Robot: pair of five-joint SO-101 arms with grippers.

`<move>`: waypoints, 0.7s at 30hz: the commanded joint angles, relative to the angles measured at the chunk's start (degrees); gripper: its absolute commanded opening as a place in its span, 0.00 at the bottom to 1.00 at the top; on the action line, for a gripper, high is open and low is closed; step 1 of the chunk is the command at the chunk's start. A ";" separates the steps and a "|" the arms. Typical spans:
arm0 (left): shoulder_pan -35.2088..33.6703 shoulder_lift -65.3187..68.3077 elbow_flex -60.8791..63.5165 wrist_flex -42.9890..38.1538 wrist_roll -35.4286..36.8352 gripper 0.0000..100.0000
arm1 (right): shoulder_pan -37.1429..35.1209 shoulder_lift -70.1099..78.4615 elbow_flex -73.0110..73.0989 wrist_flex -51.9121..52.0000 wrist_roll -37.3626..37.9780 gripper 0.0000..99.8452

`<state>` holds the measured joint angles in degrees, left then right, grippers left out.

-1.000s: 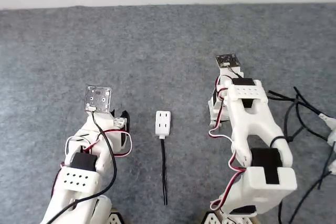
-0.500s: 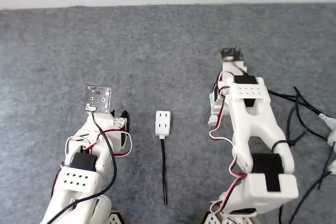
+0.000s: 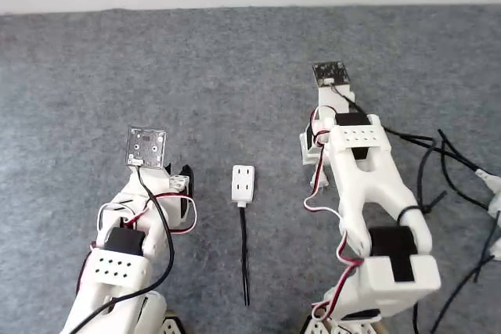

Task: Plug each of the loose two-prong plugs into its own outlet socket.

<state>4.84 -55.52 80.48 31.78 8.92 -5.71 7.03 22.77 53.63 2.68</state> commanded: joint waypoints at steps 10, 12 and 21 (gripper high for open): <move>-0.18 -0.70 -2.51 -1.41 -0.09 0.11 | 3.12 9.45 -13.89 5.58 2.73 0.07; -0.18 -0.70 -2.51 -1.41 -0.09 0.11 | 3.21 9.71 -13.89 5.58 2.90 0.07; -0.18 -0.70 -2.51 -1.41 -0.09 0.11 | 0.40 9.80 -13.71 7.96 3.16 0.07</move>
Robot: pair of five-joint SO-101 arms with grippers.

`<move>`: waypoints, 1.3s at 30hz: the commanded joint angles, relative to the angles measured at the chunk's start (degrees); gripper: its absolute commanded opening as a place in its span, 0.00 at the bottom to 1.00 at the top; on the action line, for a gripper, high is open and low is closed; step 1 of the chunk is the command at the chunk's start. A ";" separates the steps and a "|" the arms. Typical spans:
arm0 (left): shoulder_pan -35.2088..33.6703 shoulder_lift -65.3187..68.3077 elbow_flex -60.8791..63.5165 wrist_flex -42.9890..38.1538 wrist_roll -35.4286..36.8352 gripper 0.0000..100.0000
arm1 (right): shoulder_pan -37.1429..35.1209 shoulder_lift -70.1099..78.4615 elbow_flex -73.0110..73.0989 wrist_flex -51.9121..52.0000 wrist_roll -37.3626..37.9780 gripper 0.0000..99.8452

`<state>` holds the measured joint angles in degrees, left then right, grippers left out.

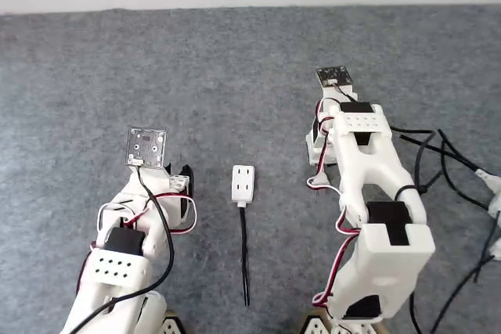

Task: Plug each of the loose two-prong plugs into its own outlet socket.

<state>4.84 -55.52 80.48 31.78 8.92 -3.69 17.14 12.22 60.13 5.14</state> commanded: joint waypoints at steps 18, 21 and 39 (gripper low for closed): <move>-0.18 -0.70 -2.51 -1.41 -0.09 0.11 | 1.54 -1.27 -4.48 5.93 0.53 0.07; -0.18 -0.70 -2.51 -1.41 -0.09 0.11 | 1.36 -4.44 -4.84 11.56 -0.35 0.06; -0.18 -0.70 -2.51 -1.41 -0.09 0.11 | 0.75 -12.70 10.99 3.12 1.05 0.01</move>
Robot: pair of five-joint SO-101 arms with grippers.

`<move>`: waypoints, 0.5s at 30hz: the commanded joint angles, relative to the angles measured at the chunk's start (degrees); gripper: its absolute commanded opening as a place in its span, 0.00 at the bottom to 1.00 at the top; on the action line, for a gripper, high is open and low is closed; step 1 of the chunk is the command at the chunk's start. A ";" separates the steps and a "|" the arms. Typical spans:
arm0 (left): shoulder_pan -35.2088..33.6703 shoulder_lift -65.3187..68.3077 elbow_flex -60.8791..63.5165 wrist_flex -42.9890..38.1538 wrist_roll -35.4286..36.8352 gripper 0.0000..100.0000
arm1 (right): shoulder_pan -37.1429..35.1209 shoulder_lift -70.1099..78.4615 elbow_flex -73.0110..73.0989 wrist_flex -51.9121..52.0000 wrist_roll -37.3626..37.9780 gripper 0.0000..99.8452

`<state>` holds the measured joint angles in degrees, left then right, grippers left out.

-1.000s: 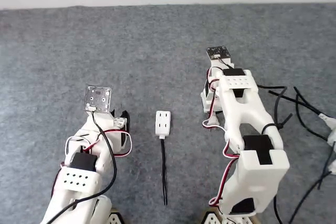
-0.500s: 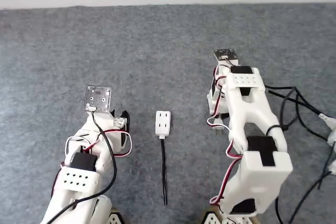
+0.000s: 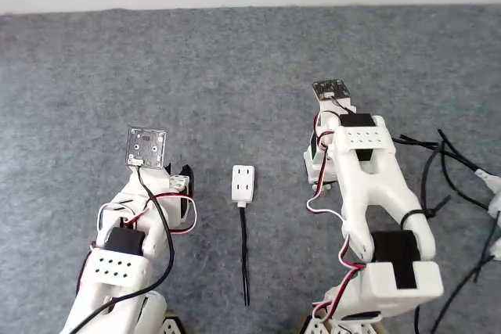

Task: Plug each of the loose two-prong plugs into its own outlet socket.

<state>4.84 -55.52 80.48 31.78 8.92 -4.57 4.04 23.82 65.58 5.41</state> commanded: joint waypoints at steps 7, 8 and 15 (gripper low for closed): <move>-0.18 -0.70 -2.42 -1.41 -0.09 0.11 | 4.53 5.49 -4.57 -2.24 0.88 0.01; -0.18 -0.70 -2.42 -1.41 -0.09 0.11 | 4.53 6.02 -4.75 -2.24 0.97 0.01; -0.18 -0.70 -2.42 -1.41 -0.09 0.11 | 4.26 6.55 -6.51 -0.66 2.55 0.01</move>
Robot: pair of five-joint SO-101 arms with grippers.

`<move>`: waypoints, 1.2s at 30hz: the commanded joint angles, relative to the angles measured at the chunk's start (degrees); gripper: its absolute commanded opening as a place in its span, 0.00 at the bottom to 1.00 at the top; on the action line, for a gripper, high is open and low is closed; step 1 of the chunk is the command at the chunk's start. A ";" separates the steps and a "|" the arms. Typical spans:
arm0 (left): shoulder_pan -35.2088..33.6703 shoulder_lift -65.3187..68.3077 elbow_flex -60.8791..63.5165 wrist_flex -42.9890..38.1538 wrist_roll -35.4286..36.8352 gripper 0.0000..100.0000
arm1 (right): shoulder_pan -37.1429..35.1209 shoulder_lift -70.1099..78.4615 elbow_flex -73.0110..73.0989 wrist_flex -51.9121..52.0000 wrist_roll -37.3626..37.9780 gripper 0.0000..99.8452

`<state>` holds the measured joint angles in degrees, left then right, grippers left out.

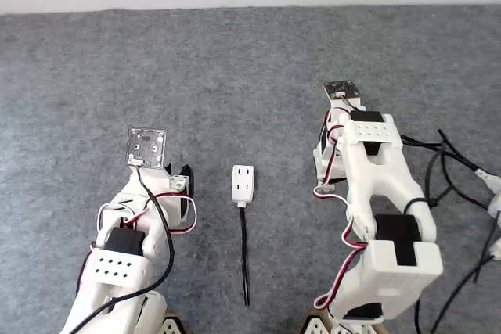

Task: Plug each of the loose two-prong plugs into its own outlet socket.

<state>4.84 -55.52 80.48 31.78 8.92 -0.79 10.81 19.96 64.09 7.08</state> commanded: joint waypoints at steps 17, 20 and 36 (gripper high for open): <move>-0.18 -0.70 -2.42 -1.41 -0.18 0.11 | -2.86 -1.63 -9.14 0.48 0.62 0.01; -0.18 -0.70 -2.42 -1.41 -0.18 0.11 | -2.86 -1.01 -9.14 -1.27 0.79 0.01; -0.18 -0.70 -2.42 -1.41 -0.18 0.11 | -3.74 8.92 -15.91 2.33 3.08 0.10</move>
<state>4.84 -55.52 80.48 31.78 8.92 -4.40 19.87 7.21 65.76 8.57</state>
